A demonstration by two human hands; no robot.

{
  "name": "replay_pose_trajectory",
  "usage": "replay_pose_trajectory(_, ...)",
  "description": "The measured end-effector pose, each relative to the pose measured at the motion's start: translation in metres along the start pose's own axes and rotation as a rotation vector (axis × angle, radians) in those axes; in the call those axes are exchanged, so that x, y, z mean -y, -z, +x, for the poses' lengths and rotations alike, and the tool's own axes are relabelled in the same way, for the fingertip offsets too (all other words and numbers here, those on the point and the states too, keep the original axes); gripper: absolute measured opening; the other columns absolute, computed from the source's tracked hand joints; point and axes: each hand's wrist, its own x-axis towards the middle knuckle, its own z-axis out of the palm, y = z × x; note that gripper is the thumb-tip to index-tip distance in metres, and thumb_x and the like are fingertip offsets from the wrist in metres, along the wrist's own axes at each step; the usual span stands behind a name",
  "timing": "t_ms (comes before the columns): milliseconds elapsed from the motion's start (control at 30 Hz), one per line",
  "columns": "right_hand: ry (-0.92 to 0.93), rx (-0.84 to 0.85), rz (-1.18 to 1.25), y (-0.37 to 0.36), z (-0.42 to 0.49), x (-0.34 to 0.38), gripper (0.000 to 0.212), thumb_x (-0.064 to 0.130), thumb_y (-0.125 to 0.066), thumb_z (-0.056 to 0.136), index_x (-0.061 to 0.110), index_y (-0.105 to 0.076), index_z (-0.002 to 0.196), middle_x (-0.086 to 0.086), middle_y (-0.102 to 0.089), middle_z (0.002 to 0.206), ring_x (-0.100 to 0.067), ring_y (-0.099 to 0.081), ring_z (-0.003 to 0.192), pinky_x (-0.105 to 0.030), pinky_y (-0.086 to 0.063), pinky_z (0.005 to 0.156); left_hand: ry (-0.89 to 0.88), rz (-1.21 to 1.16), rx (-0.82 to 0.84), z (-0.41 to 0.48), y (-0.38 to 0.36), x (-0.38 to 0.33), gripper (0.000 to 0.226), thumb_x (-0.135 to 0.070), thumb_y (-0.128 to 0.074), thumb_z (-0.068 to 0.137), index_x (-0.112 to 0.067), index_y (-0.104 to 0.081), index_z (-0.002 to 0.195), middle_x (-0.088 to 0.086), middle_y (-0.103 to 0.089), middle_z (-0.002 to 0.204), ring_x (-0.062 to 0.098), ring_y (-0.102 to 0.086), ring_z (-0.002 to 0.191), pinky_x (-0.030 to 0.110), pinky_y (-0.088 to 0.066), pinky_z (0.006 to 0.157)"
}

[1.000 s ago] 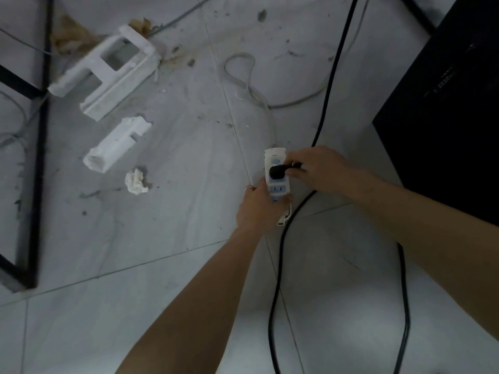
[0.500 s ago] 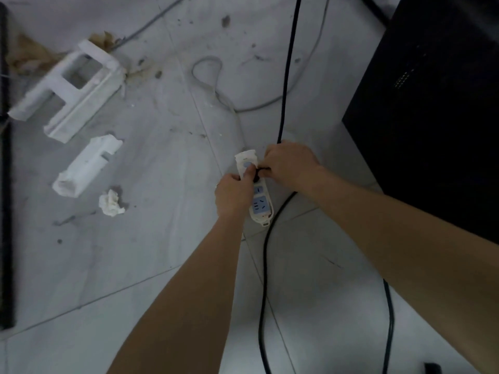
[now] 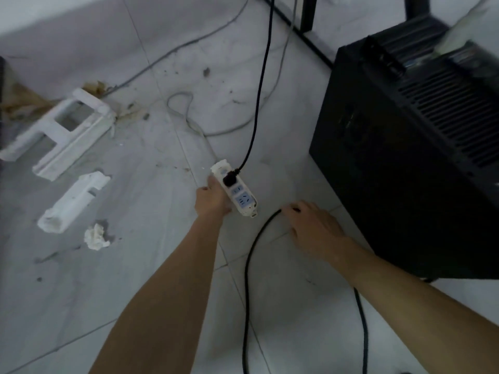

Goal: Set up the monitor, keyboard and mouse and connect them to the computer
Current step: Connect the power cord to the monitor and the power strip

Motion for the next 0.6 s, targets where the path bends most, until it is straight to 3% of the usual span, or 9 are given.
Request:
replay_pose_trajectory(67, -0.059, 0.045, 0.028, 0.004, -0.016, -0.004, 0.04, 0.02, -0.045, 0.096, 0.018, -0.046, 0.136, -0.009, -0.047, 0.131, -0.03, -0.048, 0.118, -0.041, -0.048, 0.092, -0.011, 0.064, -0.042, -0.02, 0.003, 0.009, 0.049, -0.051, -0.041, 0.098, -0.013, -0.05, 0.128, 0.016, -0.061, 0.118, 0.034, -0.063, 0.101, 0.048, -0.057, 0.09)
replay_pose_trajectory(133, -0.092, 0.121, 0.051, 0.007, -0.028, -0.008, 0.04, 0.021, -0.044, 0.097, 0.017, -0.045, 0.137, -0.012, -0.048, 0.131, -0.032, -0.049, 0.121, -0.042, -0.049, 0.094, -0.094, 0.215, 0.024, -0.042, 0.006, 0.025, 0.046, -0.04, -0.048, 0.097, -0.015, -0.048, 0.135, 0.014, -0.06, 0.127, 0.032, -0.061, 0.109, 0.042, -0.054, 0.094)
replay_pose_trajectory(200, -0.123, 0.229, 0.076, 0.013, -0.041, -0.011, 0.044, 0.023, -0.046, 0.097, 0.018, -0.044, 0.141, -0.011, -0.048, 0.139, -0.031, -0.051, 0.124, -0.039, -0.049, 0.096, -0.233, 0.492, 0.145, -0.069, 0.008, 0.041, 0.049, -0.036, -0.052, 0.098, -0.015, -0.045, 0.141, 0.012, -0.056, 0.133, 0.03, -0.057, 0.117, 0.033, -0.048, 0.095)
replay_pose_trajectory(267, -0.146, 0.355, 0.052, 0.017, -0.055, -0.014, 0.046, 0.026, -0.046, 0.098, 0.02, -0.044, 0.144, -0.008, -0.048, 0.143, -0.028, -0.053, 0.123, -0.034, -0.049, 0.094, -0.379, 0.764, 0.235, -0.094, 0.008, 0.058, 0.049, -0.035, -0.052, 0.098, -0.015, -0.043, 0.143, 0.013, -0.049, 0.138, 0.032, -0.052, 0.124, 0.037, -0.045, 0.101)
replay_pose_trajectory(333, -0.157, 0.445, -0.006, 0.02, -0.069, -0.017, 0.046, 0.029, -0.046, 0.1, 0.02, -0.043, 0.145, -0.008, -0.05, 0.14, -0.027, -0.055, 0.119, -0.032, -0.051, 0.089, -0.536, 0.981, 0.321, -0.118, 0.005, 0.076, 0.046, -0.034, -0.05, 0.099, -0.016, -0.044, 0.141, 0.014, -0.045, 0.139, 0.034, -0.048, 0.127, 0.043, -0.045, 0.103)
replay_pose_trajectory(433, -0.172, 0.503, -0.09, 0.016, -0.092, -0.025, 0.043, 0.027, -0.047, 0.1, 0.016, -0.047, 0.142, -0.009, -0.054, 0.133, -0.025, -0.06, 0.109, -0.028, -0.052, 0.075, -0.704, 1.195, 0.473, -0.152, -0.004, 0.1, 0.045, -0.033, -0.049, 0.099, -0.02, -0.045, 0.141, 0.01, -0.043, 0.143, 0.031, -0.045, 0.131, 0.04, -0.044, 0.102)
replay_pose_trajectory(533, -0.186, 0.516, -0.126, 0.009, -0.111, -0.033, 0.035, 0.02, -0.049, 0.097, 0.013, -0.055, 0.131, -0.008, -0.06, 0.117, -0.023, -0.062, 0.095, -0.025, -0.044, 0.057, -0.766, 1.303, 0.616, -0.179, -0.016, 0.112, 0.044, -0.035, -0.046, 0.1, -0.021, -0.045, 0.142, 0.008, -0.042, 0.144, 0.029, -0.044, 0.131, 0.039, -0.044, 0.102)
replay_pose_trajectory(600, -0.198, 0.537, -0.13, 0.003, -0.126, -0.038, 0.03, 0.018, -0.05, 0.094, 0.011, -0.059, 0.121, -0.007, -0.061, 0.106, -0.022, -0.062, 0.087, -0.025, -0.045, 0.057, -0.78, 1.36, 0.691, -0.198, -0.022, 0.119, 0.043, -0.035, -0.043, 0.102, -0.018, -0.046, 0.141, 0.009, -0.045, 0.14, 0.029, -0.046, 0.126, 0.038, -0.045, 0.099)
